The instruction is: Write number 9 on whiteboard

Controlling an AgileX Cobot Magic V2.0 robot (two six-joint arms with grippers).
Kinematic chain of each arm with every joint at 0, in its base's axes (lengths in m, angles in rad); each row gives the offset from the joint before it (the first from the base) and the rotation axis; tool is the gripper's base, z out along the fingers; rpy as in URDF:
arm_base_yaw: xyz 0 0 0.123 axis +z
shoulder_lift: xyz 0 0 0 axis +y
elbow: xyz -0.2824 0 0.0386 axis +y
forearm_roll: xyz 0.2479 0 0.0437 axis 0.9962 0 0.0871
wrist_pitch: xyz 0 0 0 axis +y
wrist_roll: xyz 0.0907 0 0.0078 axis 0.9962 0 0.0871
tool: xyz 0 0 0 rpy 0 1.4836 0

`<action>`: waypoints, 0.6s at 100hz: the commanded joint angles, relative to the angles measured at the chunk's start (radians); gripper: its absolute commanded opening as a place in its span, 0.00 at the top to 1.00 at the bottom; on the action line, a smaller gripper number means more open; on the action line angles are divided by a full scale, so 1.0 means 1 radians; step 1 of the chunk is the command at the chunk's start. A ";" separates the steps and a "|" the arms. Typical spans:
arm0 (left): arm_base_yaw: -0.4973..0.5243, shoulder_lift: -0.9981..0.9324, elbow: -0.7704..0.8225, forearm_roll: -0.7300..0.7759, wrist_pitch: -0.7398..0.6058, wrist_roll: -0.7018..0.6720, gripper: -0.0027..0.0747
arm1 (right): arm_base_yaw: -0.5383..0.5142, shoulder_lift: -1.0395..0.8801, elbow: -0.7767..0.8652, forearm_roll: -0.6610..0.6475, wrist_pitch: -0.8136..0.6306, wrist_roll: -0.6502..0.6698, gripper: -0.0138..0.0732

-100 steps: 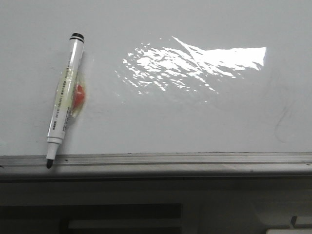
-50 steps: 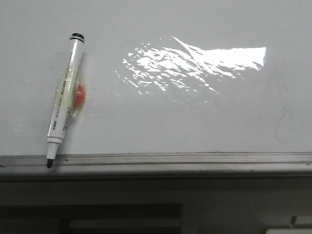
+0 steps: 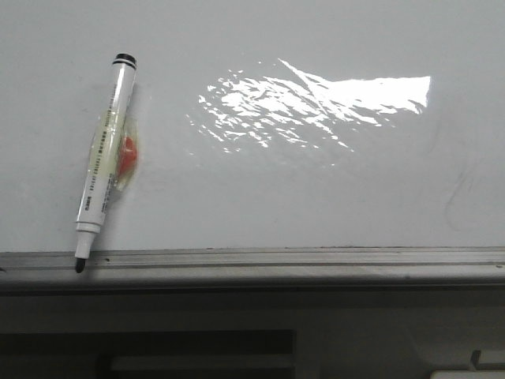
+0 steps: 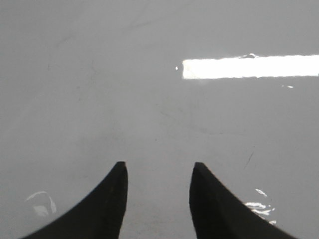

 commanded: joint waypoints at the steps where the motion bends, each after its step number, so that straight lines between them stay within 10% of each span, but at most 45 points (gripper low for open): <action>1: 0.001 0.030 -0.003 -0.023 -0.169 -0.002 0.52 | 0.001 0.023 -0.019 0.009 -0.070 -0.008 0.91; 28: -0.067 0.091 0.008 -0.044 -0.203 -0.002 0.51 | 0.001 0.023 -0.019 0.009 -0.070 -0.008 0.91; 60: -0.403 0.214 0.008 -0.048 -0.303 -0.002 0.52 | 0.004 0.023 -0.019 0.009 -0.082 -0.008 0.91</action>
